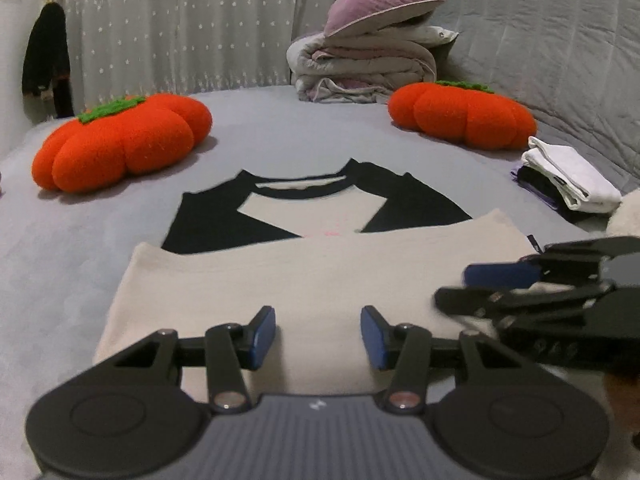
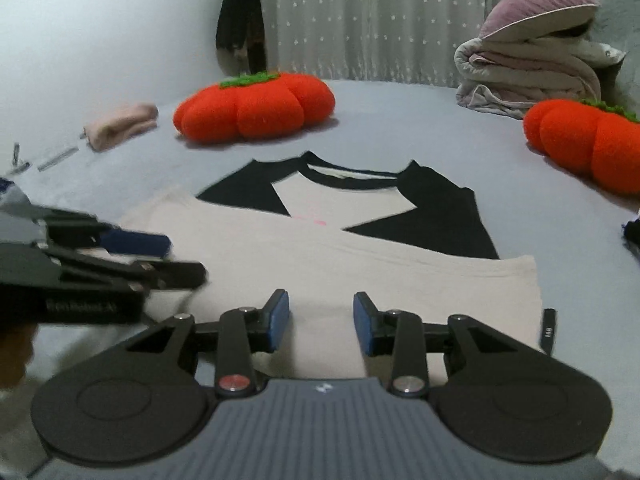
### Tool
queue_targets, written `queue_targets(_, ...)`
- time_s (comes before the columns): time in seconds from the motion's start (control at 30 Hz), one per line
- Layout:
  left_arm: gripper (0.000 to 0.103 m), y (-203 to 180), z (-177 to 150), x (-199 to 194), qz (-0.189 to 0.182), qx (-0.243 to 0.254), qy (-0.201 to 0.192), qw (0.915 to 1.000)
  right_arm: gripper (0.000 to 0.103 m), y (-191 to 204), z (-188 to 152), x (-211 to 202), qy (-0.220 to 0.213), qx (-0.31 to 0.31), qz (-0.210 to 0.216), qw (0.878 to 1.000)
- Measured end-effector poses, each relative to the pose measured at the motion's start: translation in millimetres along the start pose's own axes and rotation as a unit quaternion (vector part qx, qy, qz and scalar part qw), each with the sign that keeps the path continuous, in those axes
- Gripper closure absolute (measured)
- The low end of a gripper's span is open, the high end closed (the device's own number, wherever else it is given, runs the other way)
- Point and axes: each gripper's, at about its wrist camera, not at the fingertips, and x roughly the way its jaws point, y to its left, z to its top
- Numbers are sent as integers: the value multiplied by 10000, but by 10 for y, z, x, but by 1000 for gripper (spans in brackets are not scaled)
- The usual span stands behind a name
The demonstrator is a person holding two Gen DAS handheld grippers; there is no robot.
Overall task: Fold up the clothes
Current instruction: 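Press the folded cream panel flat with both open grippers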
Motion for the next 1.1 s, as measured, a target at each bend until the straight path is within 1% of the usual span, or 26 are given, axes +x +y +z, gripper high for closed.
queue_targets(0.03, 54, -5, -11, 31, -9, -34, 62, 10000, 66, 17, 3, 11, -6, 32, 31, 10000)
queue_targets(0.1, 54, 25, -40, 97, -19, -163, 143, 9998, 66, 85, -45, 87, 125, -116, -48, 9998)
queue_targets(0.2, 54, 57, -57, 147, -28, -280, 199, 9994, 66, 126, -76, 121, 110, -269, -127, 9995)
queue_targets(0.33, 54, 66, -60, 151, -38, -299, 217, 9993, 67, 72, -86, 109, 112, -222, -54, 9997)
queue_targets(0.5, 54, 87, -61, 154, -48, -317, 225, 9992, 67, 37, -22, 34, -14, -151, -220, 9996)
queue_targets(0.63, 54, 89, -58, 153, -56, -303, 233, 9993, 67, -78, -75, 131, 160, -25, -287, 9995)
queue_targets(0.73, 54, 165, -39, 143, -155, -436, 251, 9986, 65, -115, -62, 121, 164, -78, -237, 9996)
queue_targets(0.87, 56, 368, 6, 87, -344, -837, 229, 9956, 65, -308, -18, 35, 119, 247, -242, 9993)
queue_targets(0.93, 56, 453, 18, 71, -307, -939, 184, 9949, 65, -435, -6, 0, 139, 463, -296, 9984)
queue_targets(1.0, 56, 532, 7, 107, -192, -1023, 199, 9944, 65, -514, -18, 28, 233, 580, -437, 9971)
queue_targets(1.07, 56, 575, -12, 136, -209, -1109, 190, 9934, 65, -556, -34, 59, 280, 637, -506, 9963)
queue_targets(1.1, 56, 569, -11, 137, -191, -1071, 177, 9939, 65, -563, -39, 71, 288, 635, -520, 9962)
